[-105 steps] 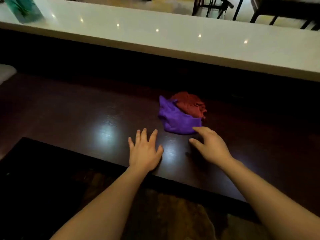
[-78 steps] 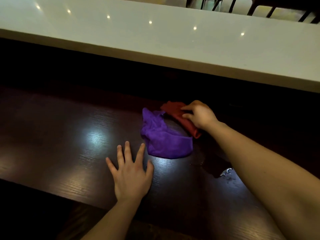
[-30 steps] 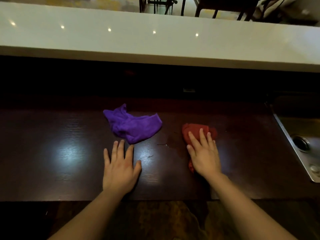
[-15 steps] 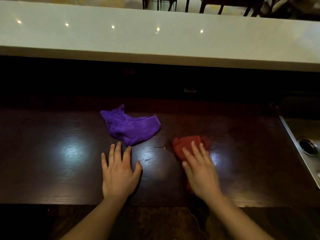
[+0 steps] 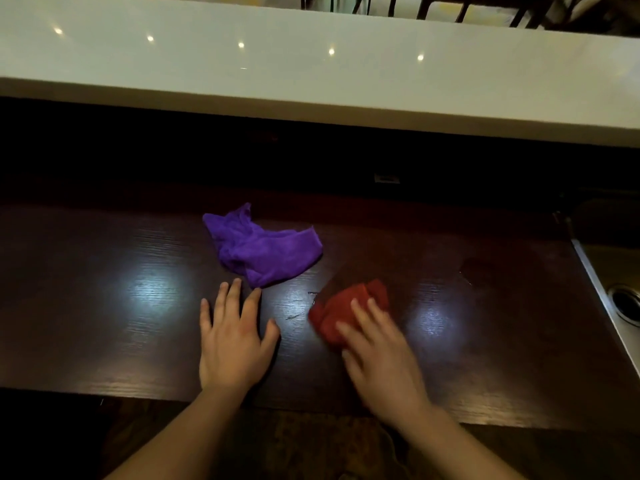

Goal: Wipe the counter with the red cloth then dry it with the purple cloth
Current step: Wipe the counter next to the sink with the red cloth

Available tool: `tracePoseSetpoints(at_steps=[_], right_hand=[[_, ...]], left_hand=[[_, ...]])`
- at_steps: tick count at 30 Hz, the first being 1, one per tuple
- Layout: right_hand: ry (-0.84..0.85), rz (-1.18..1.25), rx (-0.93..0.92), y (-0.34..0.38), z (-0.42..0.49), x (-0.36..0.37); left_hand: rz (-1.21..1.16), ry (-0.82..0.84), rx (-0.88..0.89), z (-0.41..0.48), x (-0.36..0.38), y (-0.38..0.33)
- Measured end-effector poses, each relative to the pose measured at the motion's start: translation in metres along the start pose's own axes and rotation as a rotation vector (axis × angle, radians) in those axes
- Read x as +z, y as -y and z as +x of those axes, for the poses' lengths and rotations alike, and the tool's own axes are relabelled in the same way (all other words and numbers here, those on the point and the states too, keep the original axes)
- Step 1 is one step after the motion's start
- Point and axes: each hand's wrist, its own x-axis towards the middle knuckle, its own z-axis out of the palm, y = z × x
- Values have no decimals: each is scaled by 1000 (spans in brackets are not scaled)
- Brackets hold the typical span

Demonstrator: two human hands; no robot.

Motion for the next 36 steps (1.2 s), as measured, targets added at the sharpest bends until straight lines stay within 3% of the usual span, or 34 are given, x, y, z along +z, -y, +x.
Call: tracePoseSetpoints(at_steps=[3, 6, 9, 14, 16, 20, 23, 30, 32, 36], right_hand=[[50, 0, -99, -11, -15, -2], [-64, 12, 167, -36, 33, -15], [-64, 82, 397, -33, 82, -24], [34, 54, -4, 12, 32, -4], [58, 65, -61, 8, 9, -8], [-76, 58, 190, -17, 40, -24], [-35, 48, 282, 0, 82, -27], [148, -33, -234, 19, 24, -8], [108, -36, -147, -1, 23, -15], [13, 42, 204, -21, 87, -26]], left_hand=[[3, -4, 2, 0, 1, 1], [5, -7, 4, 0, 1, 1], [-1, -15, 3, 0, 1, 2], [7, -1, -4, 0, 1, 3], [4, -10, -1, 1, 3, 4], [4, -17, -1, 0, 3, 3], [1, -14, -5, 0, 1, 3], [-4, -19, -2, 0, 0, 3], [0, -15, -3, 0, 0, 3], [2, -18, -3, 0, -2, 0]])
